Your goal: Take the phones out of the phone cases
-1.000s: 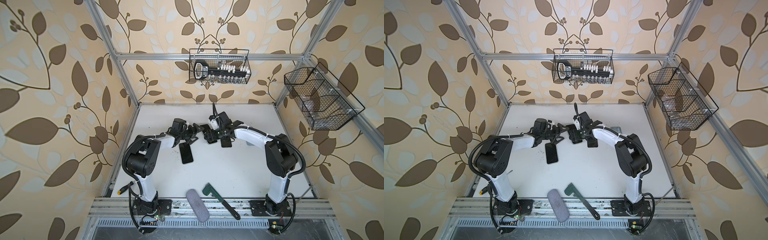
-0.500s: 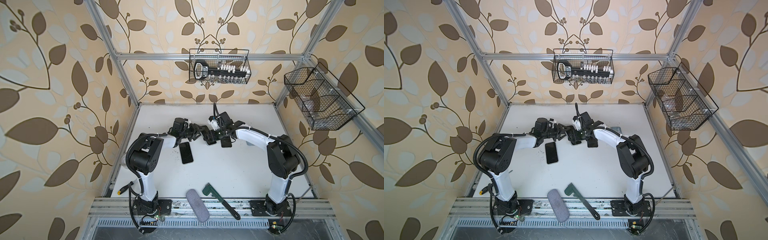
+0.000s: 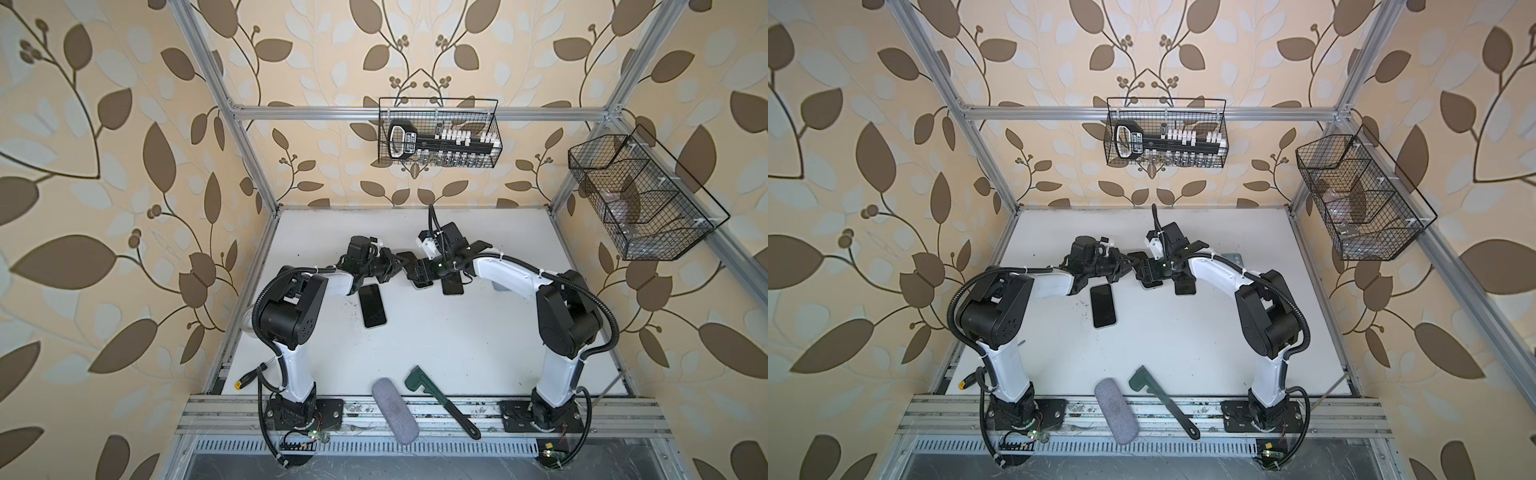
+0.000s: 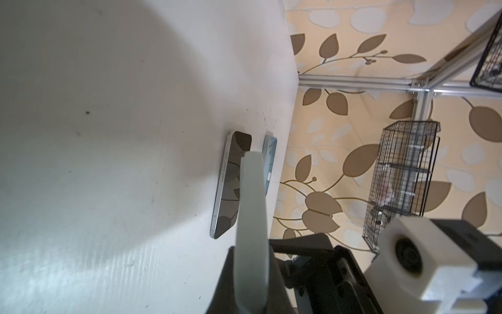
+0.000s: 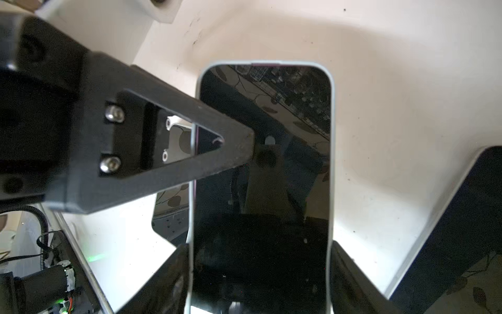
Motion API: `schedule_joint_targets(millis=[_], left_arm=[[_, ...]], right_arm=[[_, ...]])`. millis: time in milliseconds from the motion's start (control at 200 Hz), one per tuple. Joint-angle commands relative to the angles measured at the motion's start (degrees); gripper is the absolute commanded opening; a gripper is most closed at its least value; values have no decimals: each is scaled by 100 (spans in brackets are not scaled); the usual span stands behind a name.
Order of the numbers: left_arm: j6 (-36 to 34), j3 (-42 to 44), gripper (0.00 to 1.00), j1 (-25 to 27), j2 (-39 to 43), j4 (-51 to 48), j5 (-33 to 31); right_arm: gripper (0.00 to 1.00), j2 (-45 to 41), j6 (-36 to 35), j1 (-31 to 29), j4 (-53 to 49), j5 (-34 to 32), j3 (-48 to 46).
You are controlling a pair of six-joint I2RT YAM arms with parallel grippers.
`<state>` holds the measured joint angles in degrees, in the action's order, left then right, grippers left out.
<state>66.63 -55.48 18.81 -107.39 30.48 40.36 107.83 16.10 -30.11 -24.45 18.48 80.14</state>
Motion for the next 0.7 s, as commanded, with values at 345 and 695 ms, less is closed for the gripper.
schedule_joint_targets(millis=[345,695], left_arm=[[380,26,0,79,749,481,-276],[1340,679,0,257,1411,2644,-1894]], right_arm=[[88,-1125,39,283,212,237,-221],[86,-3256,1436,1142,1733,1486,-1807]])
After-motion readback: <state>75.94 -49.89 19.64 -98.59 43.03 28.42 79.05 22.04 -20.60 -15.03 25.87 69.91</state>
